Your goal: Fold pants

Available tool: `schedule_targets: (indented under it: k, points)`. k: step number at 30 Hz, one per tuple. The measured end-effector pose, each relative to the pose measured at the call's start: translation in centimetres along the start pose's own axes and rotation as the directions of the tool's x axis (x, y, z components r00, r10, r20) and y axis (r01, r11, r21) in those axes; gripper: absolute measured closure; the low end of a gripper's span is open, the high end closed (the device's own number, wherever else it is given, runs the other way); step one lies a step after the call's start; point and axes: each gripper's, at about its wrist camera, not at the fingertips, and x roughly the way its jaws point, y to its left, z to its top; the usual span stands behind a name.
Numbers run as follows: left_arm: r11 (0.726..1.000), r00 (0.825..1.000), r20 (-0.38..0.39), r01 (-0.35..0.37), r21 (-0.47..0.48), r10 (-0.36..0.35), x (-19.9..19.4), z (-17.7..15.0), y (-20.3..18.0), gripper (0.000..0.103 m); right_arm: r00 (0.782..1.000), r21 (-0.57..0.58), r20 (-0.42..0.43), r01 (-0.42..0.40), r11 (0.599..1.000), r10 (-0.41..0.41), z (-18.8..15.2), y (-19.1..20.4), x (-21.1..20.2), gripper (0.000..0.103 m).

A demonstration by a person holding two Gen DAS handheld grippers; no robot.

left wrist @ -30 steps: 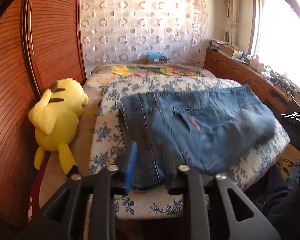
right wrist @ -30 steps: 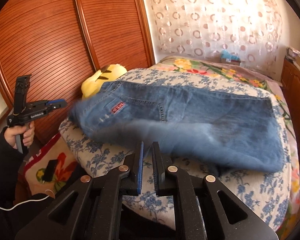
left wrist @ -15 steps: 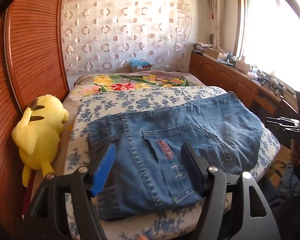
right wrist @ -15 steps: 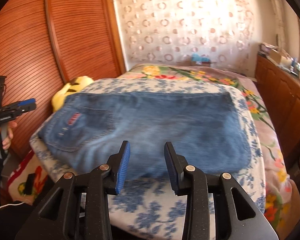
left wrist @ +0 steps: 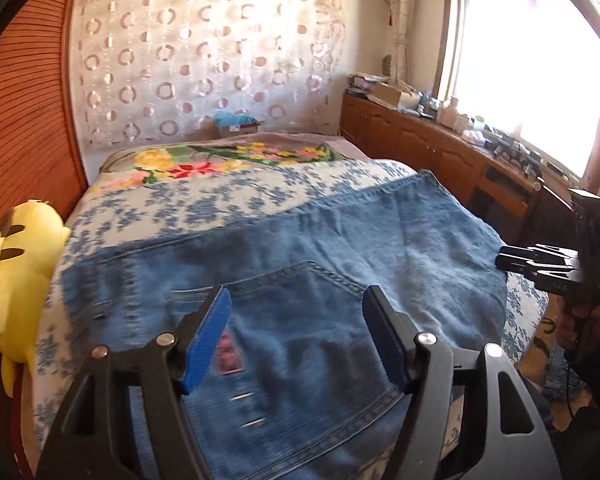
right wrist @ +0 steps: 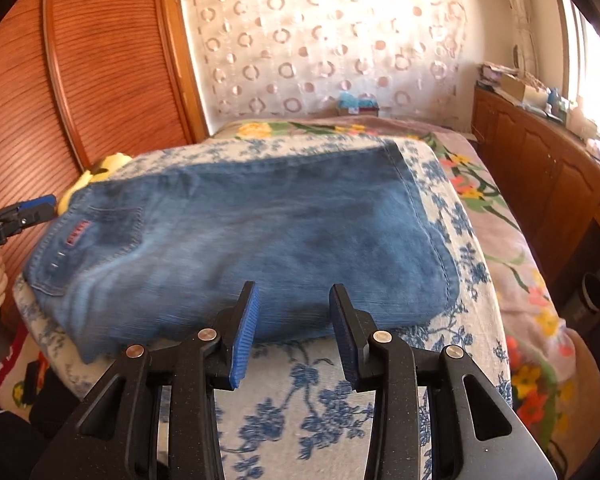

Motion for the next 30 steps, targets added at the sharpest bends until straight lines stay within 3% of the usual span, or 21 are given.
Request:
schedule_targets:
  k: [7,13,18,30]
  points:
    - [0.999,0.999,-0.046,0.010,0.052,-0.008,2.3,-1.0,-3.1,0.035,0.998,0.025,-0.056,0.036,0.999,-0.034,-1.5,-1.6,1.4,0.067]
    - [0.999,0.995,-0.095,0.014,0.043,-0.010,3.7,-2.7,-4.1,0.035,0.998,0.033,-0.060,0.035,0.999,-0.033,-2.3,-1.8,1.6,0.065]
    - [1.000,0.994,-0.106,0.002,0.024,0.001,4.5,-3.6,-4.2,0.035,0.998,0.072,-0.051,0.029,0.997,-0.026,-2.4,-2.6,1.0,0.061]
    - [1.000,0.996,-0.090,-0.012,-0.005,0.012,5.3,-4.2,-3.8,0.034,0.993,0.143,-0.043,0.114,0.983,-0.109,-1.5,-6.3,0.3,0.052]
